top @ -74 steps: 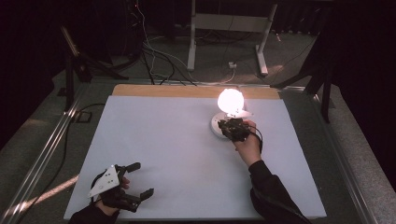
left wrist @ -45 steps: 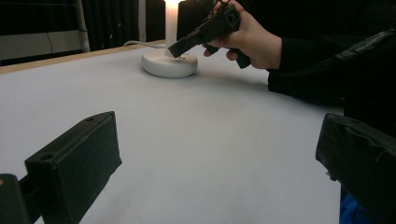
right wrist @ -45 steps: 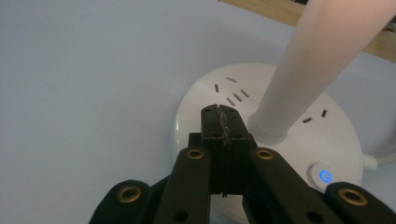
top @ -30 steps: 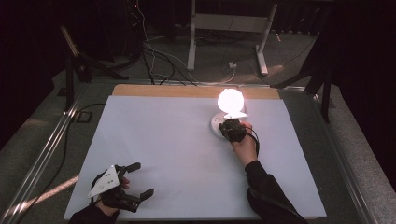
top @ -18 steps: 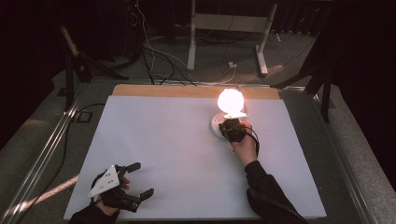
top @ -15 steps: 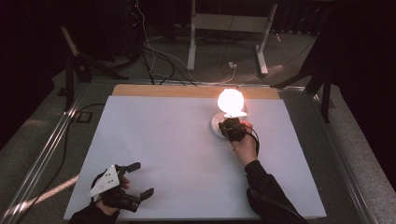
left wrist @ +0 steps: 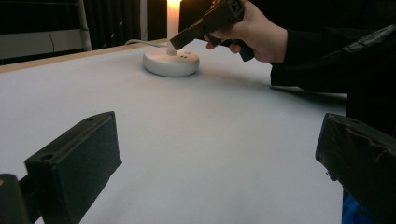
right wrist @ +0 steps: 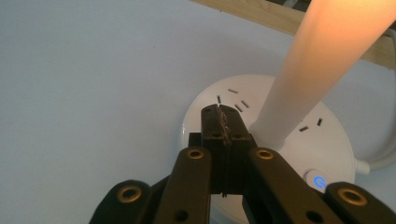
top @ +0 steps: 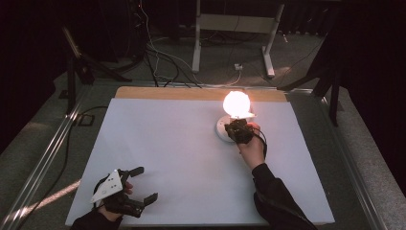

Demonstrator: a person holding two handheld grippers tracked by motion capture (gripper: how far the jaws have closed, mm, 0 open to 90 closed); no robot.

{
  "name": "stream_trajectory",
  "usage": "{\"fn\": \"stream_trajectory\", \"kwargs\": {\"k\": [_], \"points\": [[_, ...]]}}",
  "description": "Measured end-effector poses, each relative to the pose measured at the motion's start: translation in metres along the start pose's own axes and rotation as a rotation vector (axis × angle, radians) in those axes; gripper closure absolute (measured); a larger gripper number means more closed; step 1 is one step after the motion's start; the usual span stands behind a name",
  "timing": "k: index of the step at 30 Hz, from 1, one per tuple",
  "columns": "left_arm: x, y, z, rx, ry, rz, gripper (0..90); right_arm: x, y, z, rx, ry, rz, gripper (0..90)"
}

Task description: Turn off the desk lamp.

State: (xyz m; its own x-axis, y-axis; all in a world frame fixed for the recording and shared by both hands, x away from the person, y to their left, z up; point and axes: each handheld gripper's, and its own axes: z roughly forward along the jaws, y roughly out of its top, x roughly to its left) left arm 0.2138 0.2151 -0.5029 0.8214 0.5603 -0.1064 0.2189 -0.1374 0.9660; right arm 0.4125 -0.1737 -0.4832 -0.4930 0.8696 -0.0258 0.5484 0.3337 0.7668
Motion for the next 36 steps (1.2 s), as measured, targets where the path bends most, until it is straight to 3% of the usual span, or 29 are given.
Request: {"fn": "stream_trajectory", "kwargs": {"k": [25, 30, 36], "points": [[0.0, 0.0, 0.0, -0.003, 0.002, -0.004, 0.5, 0.001, -0.011, 0.011, 0.022, -0.004, 0.004, 90.0], [0.0, 0.0, 0.0, -0.002, -0.002, -0.002, 0.5, 0.003, -0.013, 0.011, 0.017, -0.04, -0.017, 90.0], [0.0, 0.0, 0.0, -0.006, 0.0, 0.0, 0.5, 0.004, -0.013, 0.01, 0.011, -0.042, -0.016, 90.0]]}}
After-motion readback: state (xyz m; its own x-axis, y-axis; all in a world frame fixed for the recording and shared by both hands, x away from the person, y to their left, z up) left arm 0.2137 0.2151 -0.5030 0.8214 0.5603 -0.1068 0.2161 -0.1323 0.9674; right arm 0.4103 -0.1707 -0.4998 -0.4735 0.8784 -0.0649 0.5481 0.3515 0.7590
